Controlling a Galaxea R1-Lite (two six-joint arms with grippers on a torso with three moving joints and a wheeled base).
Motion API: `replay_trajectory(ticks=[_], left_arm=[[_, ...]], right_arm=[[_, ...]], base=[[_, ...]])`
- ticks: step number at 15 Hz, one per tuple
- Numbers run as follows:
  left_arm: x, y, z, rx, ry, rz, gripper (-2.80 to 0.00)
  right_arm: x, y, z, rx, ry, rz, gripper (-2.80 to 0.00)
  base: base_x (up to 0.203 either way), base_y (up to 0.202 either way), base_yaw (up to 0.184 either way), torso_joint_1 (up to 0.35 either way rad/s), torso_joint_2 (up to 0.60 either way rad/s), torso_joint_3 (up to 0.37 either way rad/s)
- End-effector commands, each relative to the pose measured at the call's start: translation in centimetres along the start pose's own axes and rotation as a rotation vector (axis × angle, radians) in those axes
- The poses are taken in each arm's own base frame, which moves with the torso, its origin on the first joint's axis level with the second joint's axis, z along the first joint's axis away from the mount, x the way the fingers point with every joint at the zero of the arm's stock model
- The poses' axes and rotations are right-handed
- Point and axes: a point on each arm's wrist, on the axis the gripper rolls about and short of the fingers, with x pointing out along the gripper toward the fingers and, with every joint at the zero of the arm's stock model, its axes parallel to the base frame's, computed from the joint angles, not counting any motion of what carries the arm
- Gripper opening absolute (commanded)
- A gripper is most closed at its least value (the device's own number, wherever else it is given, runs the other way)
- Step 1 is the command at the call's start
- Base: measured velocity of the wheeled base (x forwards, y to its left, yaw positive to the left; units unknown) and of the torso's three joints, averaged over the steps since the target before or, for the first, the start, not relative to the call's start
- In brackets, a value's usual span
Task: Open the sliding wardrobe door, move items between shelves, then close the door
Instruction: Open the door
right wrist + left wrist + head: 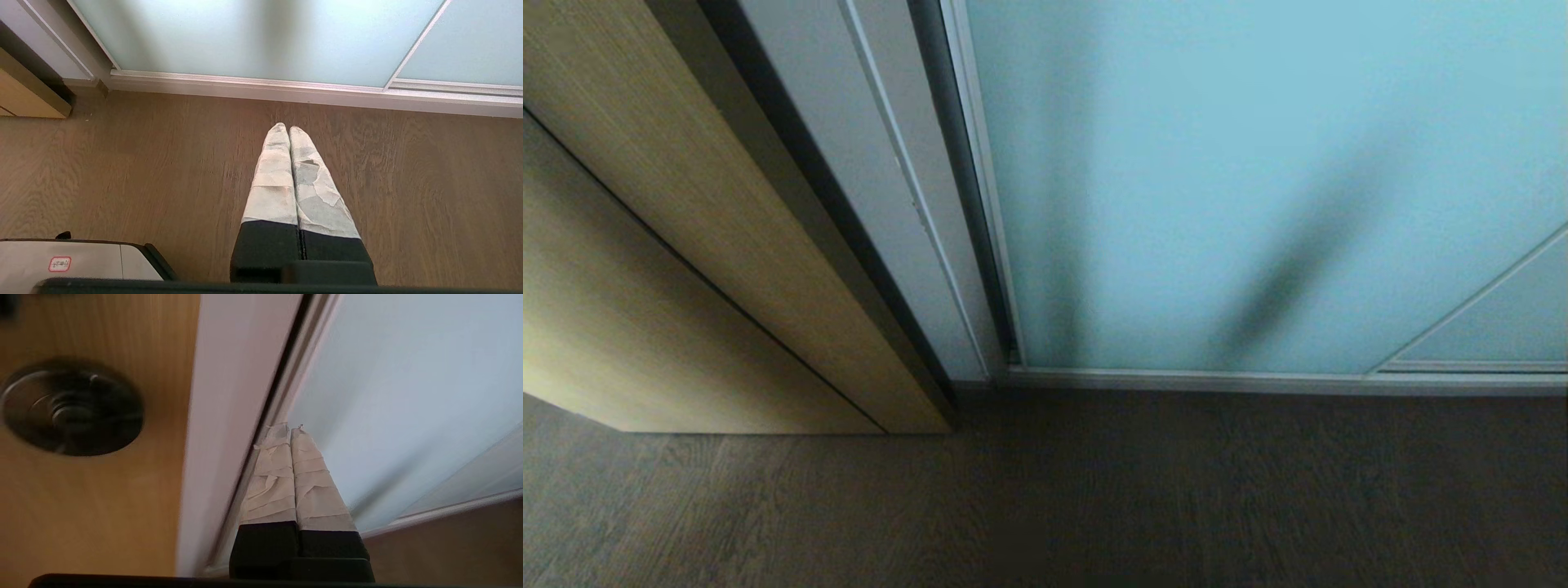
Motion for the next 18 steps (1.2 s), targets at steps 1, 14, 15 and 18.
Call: replay_trajectory(ticks=[1,14,15,18], left_arm=[[-0.3,-0.1,-0.3,0.005,0.004,0.018,-2.8],[6.0,-2.7,-3.8,-0.017,0.053,-0.081,-2.8],[6.2,-3.4,-4.0,-0.02,0.052,-0.088,-2.8],[7.5,-4.4,-5.0,-0.017,0.067,-0.074,-2.8]], right_arm=[[0.0,0.0,0.0,0.0,0.001,-0.001,-2.8],[0.0,0.0,0.0,0.0,0.001,0.001,-2.8],[0.0,0.0,0.0,0.001,0.001,-0.001,-2.8],[0.0,0.0,0.0,0.0,0.001,0.0,-2.8]], base=[[0.0,0.0,0.0,0.0,0.0,0.0],[0.0,0.0,0.0,0.0,0.0,0.0],[0.0,0.0,0.0,0.0,0.0,0.0],[0.0,0.0,0.0,0.0,0.0,0.0]])
